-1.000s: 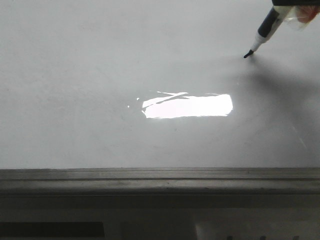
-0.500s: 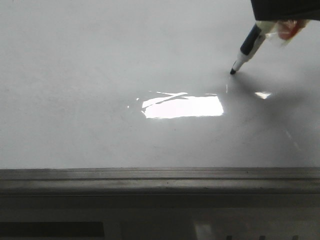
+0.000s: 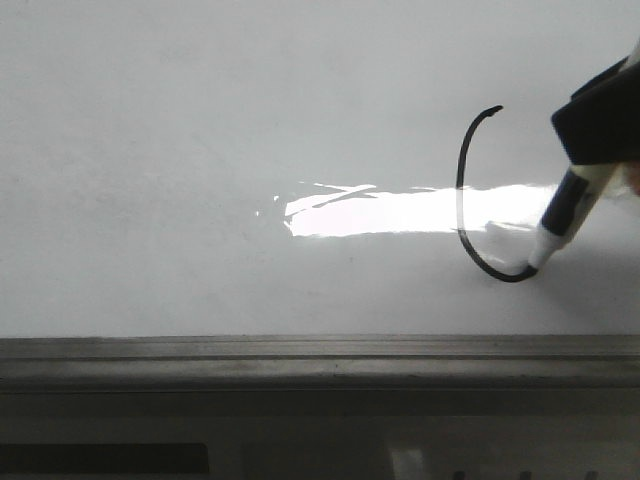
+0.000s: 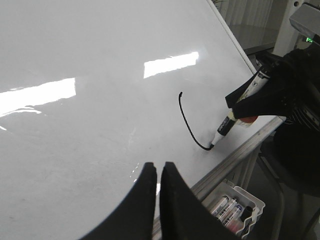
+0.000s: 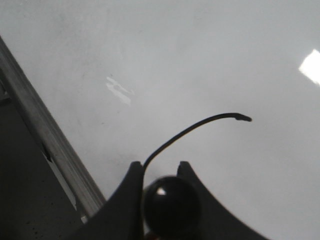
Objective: Write number 6 on whiteboard
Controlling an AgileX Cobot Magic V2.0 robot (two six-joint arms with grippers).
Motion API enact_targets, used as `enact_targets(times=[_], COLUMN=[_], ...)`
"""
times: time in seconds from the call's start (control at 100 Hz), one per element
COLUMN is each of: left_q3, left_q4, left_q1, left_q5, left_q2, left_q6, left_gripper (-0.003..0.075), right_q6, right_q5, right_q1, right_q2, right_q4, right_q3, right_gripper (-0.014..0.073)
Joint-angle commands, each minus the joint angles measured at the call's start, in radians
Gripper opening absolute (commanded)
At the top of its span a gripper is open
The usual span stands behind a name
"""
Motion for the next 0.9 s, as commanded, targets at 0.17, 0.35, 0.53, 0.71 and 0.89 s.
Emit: enact_targets(times=[0.17,0.35,0.53,0.71,0.89], left_q3=[-0.026,-0.026,-0.026,-0.026,-0.026], left_q4=[-0.011,-0.011,-0.011,-0.011,-0.011], left_q1=[0.002,0.002,0.002,0.002,0.002], left_q5=[-0.034,-0.034,-0.034,-0.034,-0.034], left_q2=[0.007,0.007,0.007,0.007,0.007], left_q6=[-0.005,-0.005,-0.005,-0.005,-0.005], left_gripper=[-0.0020,-0.0020,-0.0020,-0.0020,-0.0020], right_q6=[-0.018,-0.018,-0.018,-0.018,-0.018], right_q5=[-0.151,-0.201,-0.243,-0.240,-0.240], right_q1=[-0.050,-0.050,-0.041,0.003,0.043], right_q2=[0.004,0.057,0.079,0.096,0.122], right_q4=[-0.063,-0.046,-0.033,-0.026,-0.026], right_q3=[-0.018,-0.019,-0.019,-0.019,-0.019], right_gripper=[-0.0043,-0.0043,-0.0043,-0.0043,-0.0043])
